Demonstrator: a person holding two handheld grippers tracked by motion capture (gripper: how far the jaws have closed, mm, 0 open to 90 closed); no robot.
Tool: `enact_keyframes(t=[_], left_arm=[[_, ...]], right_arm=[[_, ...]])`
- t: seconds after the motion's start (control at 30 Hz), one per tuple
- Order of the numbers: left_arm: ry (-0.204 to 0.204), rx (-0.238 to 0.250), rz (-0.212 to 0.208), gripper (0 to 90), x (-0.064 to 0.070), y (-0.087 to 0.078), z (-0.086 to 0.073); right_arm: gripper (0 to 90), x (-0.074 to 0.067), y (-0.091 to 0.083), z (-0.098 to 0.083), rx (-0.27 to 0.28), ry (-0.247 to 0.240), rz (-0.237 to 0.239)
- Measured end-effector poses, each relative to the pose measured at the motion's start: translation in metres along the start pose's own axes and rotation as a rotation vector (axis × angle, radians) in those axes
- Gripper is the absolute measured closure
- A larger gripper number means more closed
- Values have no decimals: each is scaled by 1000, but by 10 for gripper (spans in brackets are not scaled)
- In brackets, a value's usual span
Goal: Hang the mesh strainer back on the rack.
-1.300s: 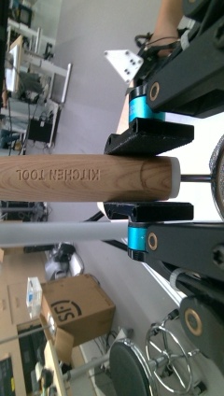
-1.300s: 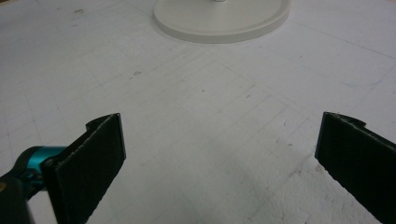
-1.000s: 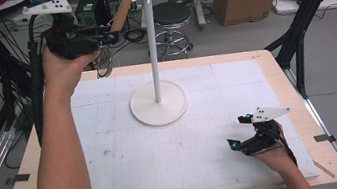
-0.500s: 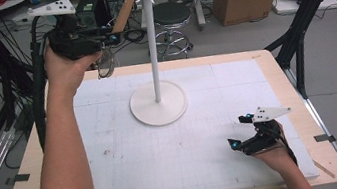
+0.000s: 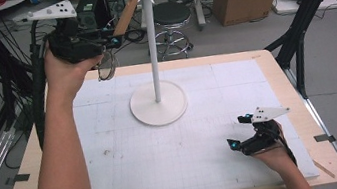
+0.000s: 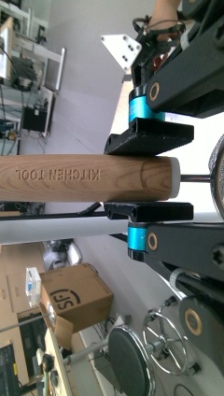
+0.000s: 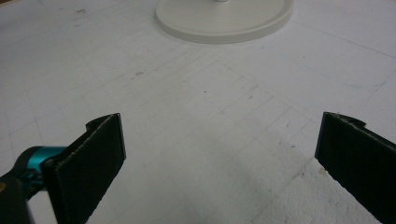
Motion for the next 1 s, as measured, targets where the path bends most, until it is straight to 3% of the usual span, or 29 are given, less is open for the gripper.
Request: enact_keyframes(t=[0.5,0.67,0.9,1.0], left_arm=[[-39,-52,63,686,-14,13,-8],[-49,-53,59,686,-16,21,-9],[-68,-97,51,685,-16,37,-13],[-86,-111,42,642,-16,42,-14]], right_arm=[[5,2,-1,0,7,8,5],[5,3,1,0,7,4,5],[5,4,0,0,12,9,10],[5,3,-1,0,14,13,9]])
Point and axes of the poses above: each handheld gripper's, and its own axes: y roughly forward along the jaws, z roughly out of its top, x roughly to its right, the point moved 1 cm from there along y, roughly forward along the jaws, and after that the axes turned 1 degree about z, right-handed, at the moved point
